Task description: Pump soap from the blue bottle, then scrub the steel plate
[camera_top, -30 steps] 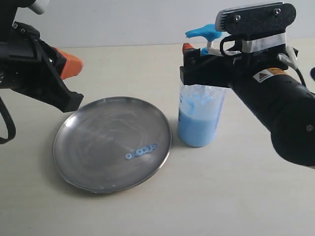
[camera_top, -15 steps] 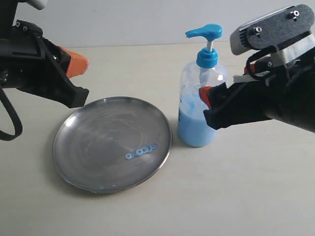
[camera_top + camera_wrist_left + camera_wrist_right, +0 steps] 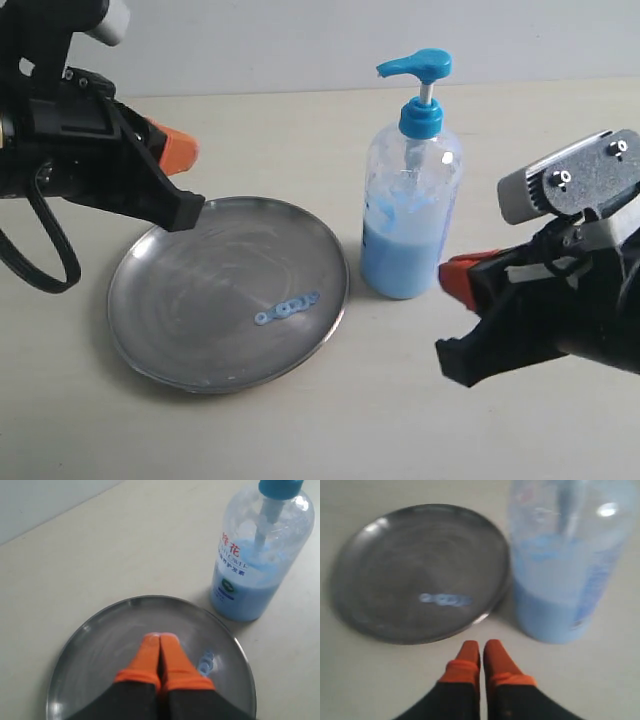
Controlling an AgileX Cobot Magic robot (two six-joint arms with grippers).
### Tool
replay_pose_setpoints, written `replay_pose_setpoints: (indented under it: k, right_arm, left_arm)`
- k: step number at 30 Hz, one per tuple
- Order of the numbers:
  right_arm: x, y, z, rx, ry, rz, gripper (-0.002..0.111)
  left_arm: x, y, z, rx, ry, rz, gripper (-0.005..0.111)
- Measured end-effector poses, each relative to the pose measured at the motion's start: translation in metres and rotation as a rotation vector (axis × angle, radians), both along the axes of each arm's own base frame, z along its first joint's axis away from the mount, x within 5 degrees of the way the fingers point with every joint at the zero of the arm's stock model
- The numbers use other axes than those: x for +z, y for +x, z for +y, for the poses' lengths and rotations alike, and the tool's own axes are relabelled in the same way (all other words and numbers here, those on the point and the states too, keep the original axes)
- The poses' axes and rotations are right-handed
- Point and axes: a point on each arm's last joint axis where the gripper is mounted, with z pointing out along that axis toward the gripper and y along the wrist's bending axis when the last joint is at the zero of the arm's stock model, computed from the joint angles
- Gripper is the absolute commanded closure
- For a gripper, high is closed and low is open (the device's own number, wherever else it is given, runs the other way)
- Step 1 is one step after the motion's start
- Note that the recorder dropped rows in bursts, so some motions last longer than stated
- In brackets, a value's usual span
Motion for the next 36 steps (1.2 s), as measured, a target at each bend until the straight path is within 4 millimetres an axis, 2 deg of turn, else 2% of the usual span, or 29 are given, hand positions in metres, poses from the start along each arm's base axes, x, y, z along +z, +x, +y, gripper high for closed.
replay_pose_setpoints:
  k: [5,8,12,15,19,23,29,36]
  right_arm:
    - [0.005,-0.019,0.019,0.200,0.201,0.151,0.105]
    - [0.007,-0.033,0.026,0.342,0.226,0.250,0.105]
    - [0.008,-0.040,0.024,0.429,0.059,0.351,0.105]
    - [0.010,-0.031,0.013,0.338,-0.156,0.380,0.105]
    - [0.029,-0.013,-0.003,0.174,-0.359,0.274,0.105]
    - [0.046,-0.007,-0.016,0.122,-0.440,0.117,0.105]
    - [0.066,-0.013,-0.041,0.047,-0.451,-0.075,0.105]
    - [0.063,-0.032,-0.074,-0.069,-0.350,-0.272,0.107]
  left_arm:
    - [-0.004,0.002,-0.002,0.001,0.007,0.013,0.107]
    - [-0.006,0.003,-0.003,0.002,0.009,0.020,0.107]
    - [-0.007,0.003,-0.003,0.003,0.012,0.026,0.107]
    - [-0.007,0.003,-0.003,0.004,0.010,0.027,0.107]
    - [-0.014,0.006,-0.005,0.005,0.032,0.051,0.107]
    - [-0.029,0.010,-0.009,0.008,0.078,0.104,0.107]
    - [-0.054,0.016,-0.015,0.028,0.114,0.202,0.107]
    - [-0.083,0.030,-0.027,0.051,0.208,0.338,0.107]
